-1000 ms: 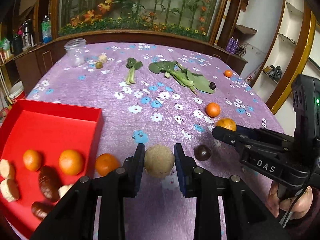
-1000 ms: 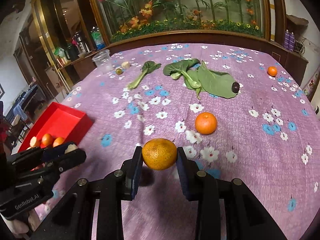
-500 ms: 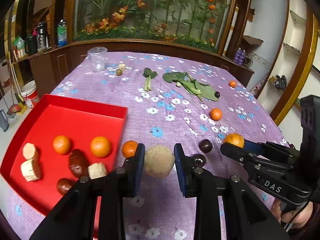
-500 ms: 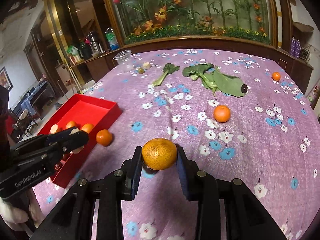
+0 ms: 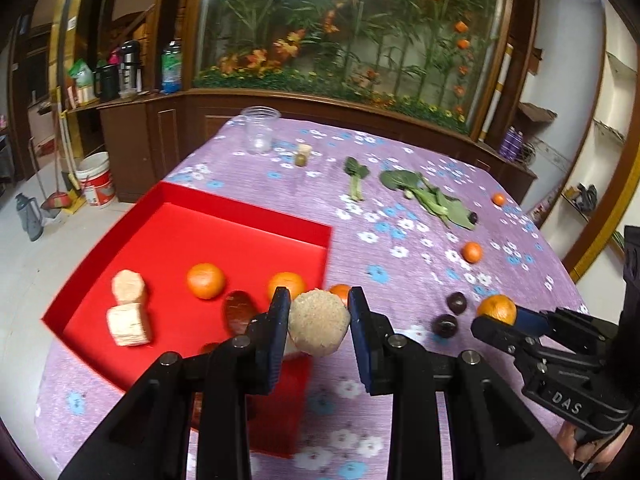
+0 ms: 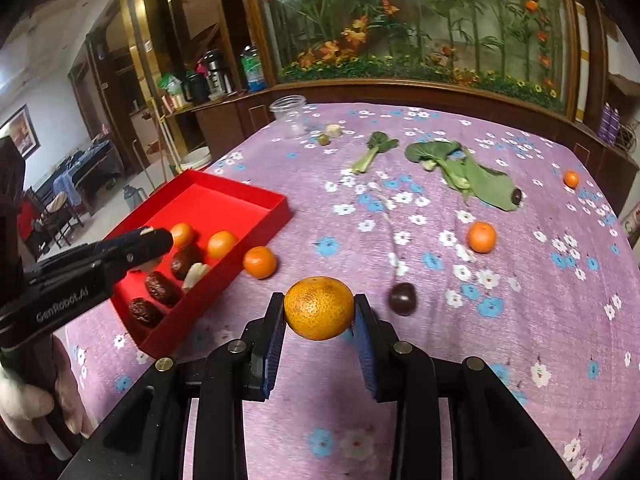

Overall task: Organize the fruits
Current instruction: 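Lower the ball into the red box with the left tool while the right drops mandarin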

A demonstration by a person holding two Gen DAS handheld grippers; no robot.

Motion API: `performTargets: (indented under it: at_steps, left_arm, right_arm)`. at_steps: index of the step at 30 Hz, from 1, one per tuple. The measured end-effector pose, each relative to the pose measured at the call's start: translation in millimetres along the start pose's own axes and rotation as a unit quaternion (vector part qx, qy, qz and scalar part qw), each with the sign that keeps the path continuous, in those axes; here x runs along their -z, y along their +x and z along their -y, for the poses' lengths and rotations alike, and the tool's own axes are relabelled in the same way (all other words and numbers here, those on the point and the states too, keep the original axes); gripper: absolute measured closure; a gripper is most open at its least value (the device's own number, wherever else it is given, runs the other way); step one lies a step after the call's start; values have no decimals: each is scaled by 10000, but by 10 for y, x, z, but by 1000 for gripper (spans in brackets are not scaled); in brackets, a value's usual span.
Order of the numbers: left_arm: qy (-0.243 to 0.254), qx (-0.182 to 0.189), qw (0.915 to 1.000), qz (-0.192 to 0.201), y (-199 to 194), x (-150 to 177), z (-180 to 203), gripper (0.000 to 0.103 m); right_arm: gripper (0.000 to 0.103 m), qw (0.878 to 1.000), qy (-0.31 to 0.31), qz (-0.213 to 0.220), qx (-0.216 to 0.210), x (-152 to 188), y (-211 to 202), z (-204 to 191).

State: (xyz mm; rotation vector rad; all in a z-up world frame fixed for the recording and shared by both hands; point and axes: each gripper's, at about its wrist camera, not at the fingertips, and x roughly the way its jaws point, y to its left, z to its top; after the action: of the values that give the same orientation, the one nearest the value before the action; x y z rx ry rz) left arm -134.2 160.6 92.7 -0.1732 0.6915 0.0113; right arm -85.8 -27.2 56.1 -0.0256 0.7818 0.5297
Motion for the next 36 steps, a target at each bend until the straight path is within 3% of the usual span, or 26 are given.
performTargets:
  at_steps: [8, 19, 27, 36]
  left_arm:
    - [-357, -270, 9990, 22, 53, 3, -443, 74]
    - [-784, -362, 9963, -52, 125, -5, -960, 74]
    - [-808, -534, 9953, 26, 98, -372, -1357, 74]
    - [-595, -635, 9950, -494, 645, -639, -1479, 74]
  right_arm:
    - [67, 9991, -349, -224, -124, -118, 261, -363]
    - [66, 9952, -833, -394, -318, -366, 566, -894]
    - [66, 9925, -1026, -415, -526, -561, 812, -1193]
    - [66, 9918, -899, -577, -707, -713, 1212, -1382]
